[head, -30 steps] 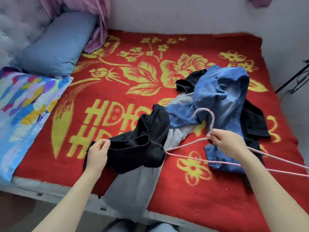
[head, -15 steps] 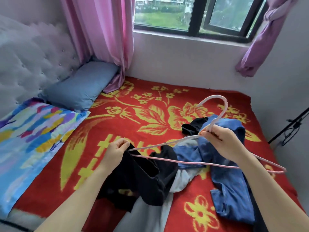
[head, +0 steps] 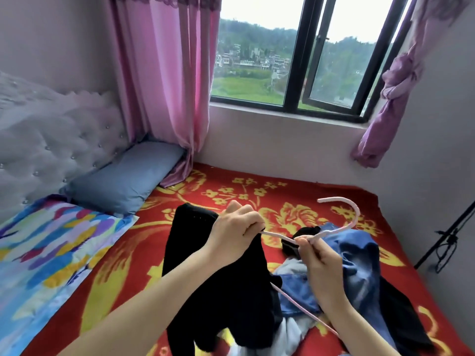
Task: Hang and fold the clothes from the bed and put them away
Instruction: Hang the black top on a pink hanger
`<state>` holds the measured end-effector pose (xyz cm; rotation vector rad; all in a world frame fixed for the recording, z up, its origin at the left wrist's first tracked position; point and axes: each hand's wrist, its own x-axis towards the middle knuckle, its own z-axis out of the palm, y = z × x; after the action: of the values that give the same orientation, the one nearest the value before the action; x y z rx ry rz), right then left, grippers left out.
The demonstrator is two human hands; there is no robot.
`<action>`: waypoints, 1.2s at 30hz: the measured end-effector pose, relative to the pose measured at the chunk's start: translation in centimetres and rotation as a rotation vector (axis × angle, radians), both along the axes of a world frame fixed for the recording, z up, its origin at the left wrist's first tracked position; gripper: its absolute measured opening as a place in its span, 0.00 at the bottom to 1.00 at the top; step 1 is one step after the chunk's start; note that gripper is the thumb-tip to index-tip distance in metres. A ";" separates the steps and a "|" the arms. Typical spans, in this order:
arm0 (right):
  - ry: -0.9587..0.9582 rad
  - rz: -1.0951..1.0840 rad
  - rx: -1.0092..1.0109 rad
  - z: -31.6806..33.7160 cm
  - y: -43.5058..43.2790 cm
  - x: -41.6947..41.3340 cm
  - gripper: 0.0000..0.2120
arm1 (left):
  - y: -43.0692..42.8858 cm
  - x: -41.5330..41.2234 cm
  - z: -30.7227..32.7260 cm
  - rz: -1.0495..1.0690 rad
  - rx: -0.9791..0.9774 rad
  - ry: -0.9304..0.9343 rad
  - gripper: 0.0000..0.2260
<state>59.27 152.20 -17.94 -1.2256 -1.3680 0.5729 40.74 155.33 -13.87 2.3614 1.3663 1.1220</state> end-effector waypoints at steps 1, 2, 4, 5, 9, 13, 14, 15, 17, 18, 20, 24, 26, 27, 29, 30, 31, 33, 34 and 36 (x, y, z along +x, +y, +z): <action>0.069 -0.005 0.011 0.5 0.3 0.4 0.10 | 0.4 -1.1 0.8 0.039 0.101 0.080 0.12; 0.138 -0.006 0.016 1.0 0.6 1.1 0.12 | 0.8 -2.2 1.3 0.098 0.215 0.185 0.15; 0.284 0.019 0.044 2.1 1.2 2.5 0.17 | 1.9 -4.8 2.2 0.196 0.353 0.326 0.20; 0.351 0.045 0.055 2.7 1.3 3.0 0.19 | 2.4 -6.1 2.4 0.214 0.353 0.337 0.24; 0.466 0.097 0.071 4.0 1.8 3.7 0.21 | 4.0 -9.3 2.7 0.162 0.029 -0.059 0.25; 0.547 0.112 0.002 4.1 2.5 3.3 0.22 | 5.3 -11.4 1.8 -0.005 -0.195 -0.309 0.19; 0.538 0.121 -0.006 3.9 2.6 3.1 0.22 | 5.4 -11.7 1.3 0.005 -0.184 -0.300 0.17; 0.513 0.131 -0.009 4.0 2.8 3.0 0.22 | 5.6 -12.1 0.9 -0.003 -0.166 -0.292 0.16; 0.454 0.151 -0.001 4.2 3.2 3.0 0.22 | 5.3 -12.3 1.2 0.002 -0.136 -0.245 0.13; 0.446 0.150 0.004 4.4 3.4 3.1 0.22 | 5.2 -12.5 1.7 0.009 -0.105 -0.194 0.07; 0.458 0.138 -0.004 4.8 3.9 3.6 0.23 | 4.8 -12.9 3.6 -0.019 0.012 -0.039 0.13; 0.327 0.193 0.070 5.6 4.5 4.2 0.17 | 4.0 -12.7 8.0 -0.017 0.263 0.116 0.28; 0.237 0.233 0.096 5.7 4.6 3.7 0.11 | 3.7 -11.2 9.5 -0.010 0.233 0.001 0.27; 0.209 0.258 0.095 5.7 4.8 3.2 0.10 | 3.8 -10.2 9.8 -0.031 0.188 -0.064 0.26; 0.207 0.312 0.070 5.6 4.8 2.5 0.10 | 4.0 -8.7 10.2 -0.063 0.086 -0.150 0.25; 0.250 0.307 0.052 5.6 4.8 2.6 0.10 | 4.0 -8.4 10.5 -0.059 0.056 -0.153 0.24; 0.318 0.266 0.039 5.6 4.9 3.0 0.11 | 4.0 -8.5 10.9 -0.052 0.034 -0.136 0.23; 0.491 0.134 0.004 4.9 4.8 4.6 0.15 | 4.1 -9.0 11.8 -0.040 0.004 -0.111 0.21; 0.574 0.112 -0.039 4.3 4.8 4.8 0.16 | 4.2 -9.5 12.3 -0.035 -0.006 -0.110 0.19; 0.645 0.163 -0.120 2.9 4.3 4.1 0.15 | 4.4 -10.0 13.0 -0.049 -0.018 -0.106 0.17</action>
<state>63.33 156.54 -15.06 -0.9059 -0.8929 1.0707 30.77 159.77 -0.87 2.2751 1.2714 1.1973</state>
